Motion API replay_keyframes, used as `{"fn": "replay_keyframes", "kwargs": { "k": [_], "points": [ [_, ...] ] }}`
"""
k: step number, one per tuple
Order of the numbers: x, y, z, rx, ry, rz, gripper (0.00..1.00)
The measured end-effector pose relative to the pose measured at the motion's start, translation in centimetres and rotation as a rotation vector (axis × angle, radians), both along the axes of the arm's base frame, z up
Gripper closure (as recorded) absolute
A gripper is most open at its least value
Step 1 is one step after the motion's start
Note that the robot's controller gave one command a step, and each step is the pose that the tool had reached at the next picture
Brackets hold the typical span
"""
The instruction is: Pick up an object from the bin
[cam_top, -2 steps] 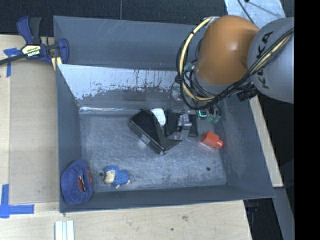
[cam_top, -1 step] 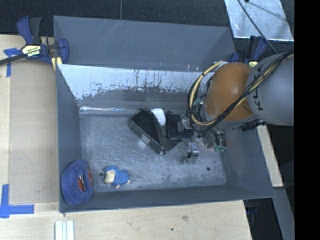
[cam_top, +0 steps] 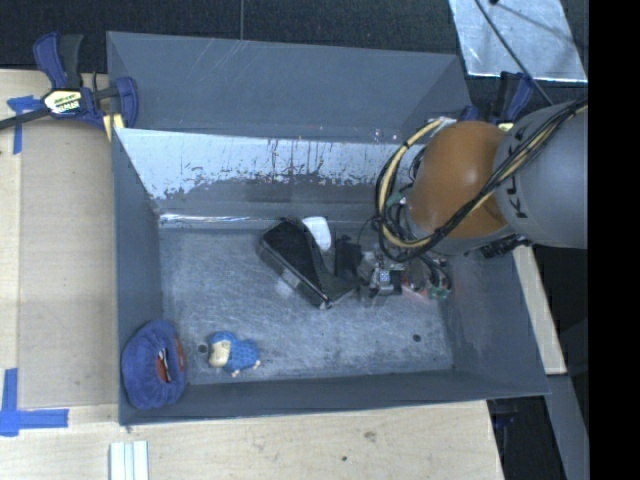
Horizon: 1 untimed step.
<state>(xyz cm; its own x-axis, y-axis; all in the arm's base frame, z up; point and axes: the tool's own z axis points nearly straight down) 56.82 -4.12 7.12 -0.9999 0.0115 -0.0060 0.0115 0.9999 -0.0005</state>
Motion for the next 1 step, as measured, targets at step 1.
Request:
{"fn": "replay_keyframes", "kwargs": {
  "k": [1],
  "points": [
    [-1.95,-1.27,16.95,-0.001,-0.006,-0.007,1.00]
  ]
}}
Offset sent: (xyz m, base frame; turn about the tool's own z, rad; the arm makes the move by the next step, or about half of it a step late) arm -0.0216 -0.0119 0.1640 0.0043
